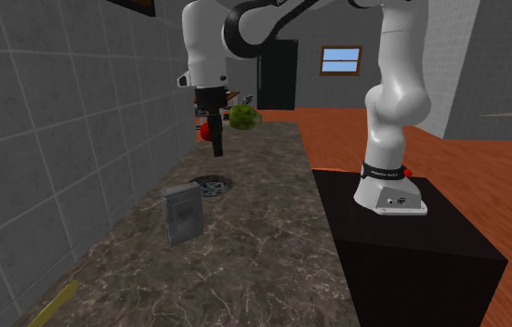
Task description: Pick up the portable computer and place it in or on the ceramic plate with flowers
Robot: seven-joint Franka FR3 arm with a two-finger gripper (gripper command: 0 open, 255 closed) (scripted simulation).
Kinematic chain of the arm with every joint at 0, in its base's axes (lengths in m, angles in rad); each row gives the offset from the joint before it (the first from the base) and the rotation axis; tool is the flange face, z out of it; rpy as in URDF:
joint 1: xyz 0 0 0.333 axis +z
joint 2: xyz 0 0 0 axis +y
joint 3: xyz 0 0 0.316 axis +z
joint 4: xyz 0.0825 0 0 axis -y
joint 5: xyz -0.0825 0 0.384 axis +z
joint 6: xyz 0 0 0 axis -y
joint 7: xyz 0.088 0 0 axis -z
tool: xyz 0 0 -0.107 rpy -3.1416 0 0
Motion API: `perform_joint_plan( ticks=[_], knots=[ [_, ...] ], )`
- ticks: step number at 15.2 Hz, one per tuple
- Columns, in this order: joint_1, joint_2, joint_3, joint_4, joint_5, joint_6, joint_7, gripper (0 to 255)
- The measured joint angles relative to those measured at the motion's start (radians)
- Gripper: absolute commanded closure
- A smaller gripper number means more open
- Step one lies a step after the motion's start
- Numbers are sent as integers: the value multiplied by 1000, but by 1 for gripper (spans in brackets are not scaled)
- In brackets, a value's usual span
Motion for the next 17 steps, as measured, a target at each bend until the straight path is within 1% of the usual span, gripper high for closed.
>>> perform_joint_plan(
  ticks=[6,7,13,17],
  knots=[
    [59,214,22,166,-102,50,50,0],
    [65,234,23,176,-112,59,56,0],
    [78,288,18,161,-135,126,71,0],
    [80,302,16,158,-141,143,75,0]
  ],
)
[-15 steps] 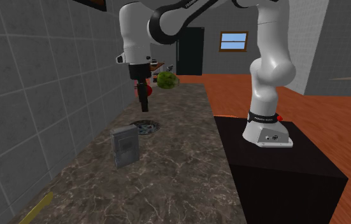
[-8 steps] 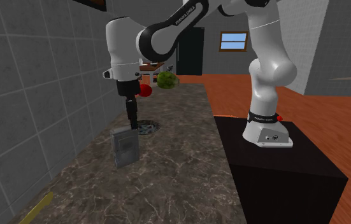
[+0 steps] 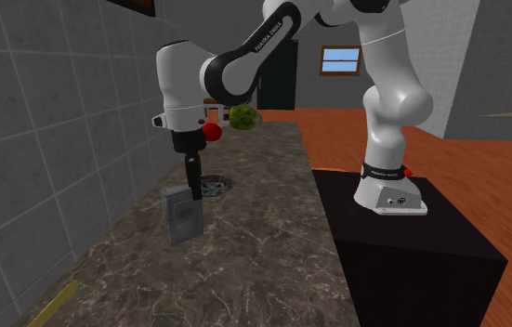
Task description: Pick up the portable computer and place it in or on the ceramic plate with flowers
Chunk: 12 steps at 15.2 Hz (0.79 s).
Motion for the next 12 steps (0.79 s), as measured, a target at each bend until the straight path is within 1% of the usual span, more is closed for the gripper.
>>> perform_joint_plan(
  ticks=[4,5,12],
  knots=[
    [0,0,0,0,0,1,0,0],
    [0,0,0,0,0,1,0,255],
    [1,0,1,1,0,1,0,255]
  ],
)
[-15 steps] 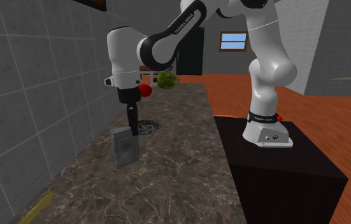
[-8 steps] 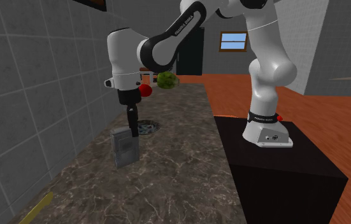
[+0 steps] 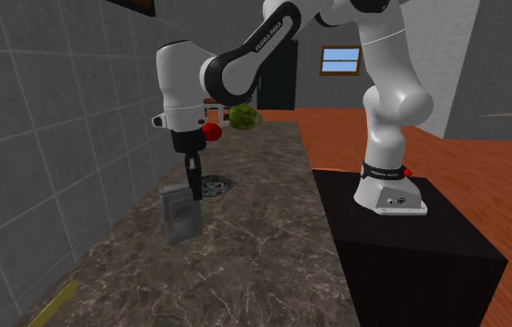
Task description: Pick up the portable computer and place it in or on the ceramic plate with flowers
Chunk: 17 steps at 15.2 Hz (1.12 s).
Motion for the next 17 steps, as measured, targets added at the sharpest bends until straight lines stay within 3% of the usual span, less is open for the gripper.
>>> perform_joint_plan(
  ticks=[5,17],
  knots=[
    [-2,-9,1,3,4,-13,-3,255],
    [-12,-91,13,59,35,-147,-20,255]
  ],
)
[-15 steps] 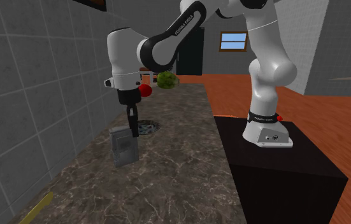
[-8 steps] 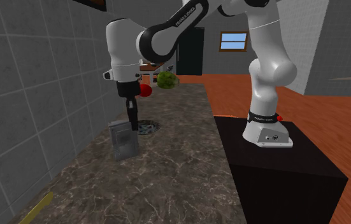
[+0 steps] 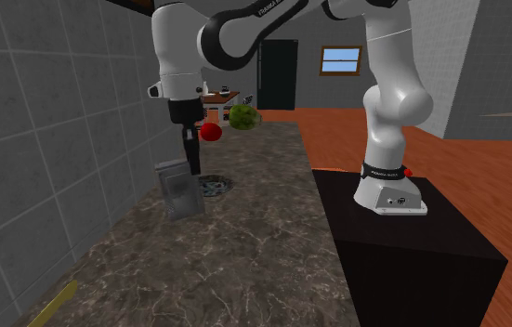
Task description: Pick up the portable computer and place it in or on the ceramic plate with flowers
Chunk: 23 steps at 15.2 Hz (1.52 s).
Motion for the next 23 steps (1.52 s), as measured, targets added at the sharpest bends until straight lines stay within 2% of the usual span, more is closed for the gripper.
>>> perform_joint_plan(
  ticks=[5,7,15,23],
  knots=[
    [-2,-28,4,33,11,-60,-4,255],
    [-19,-53,-4,17,19,-68,-31,255],
    [-131,-167,-73,-76,53,-86,-222,255],
    [-232,-229,-159,-97,60,-126,-412,255]
  ],
)
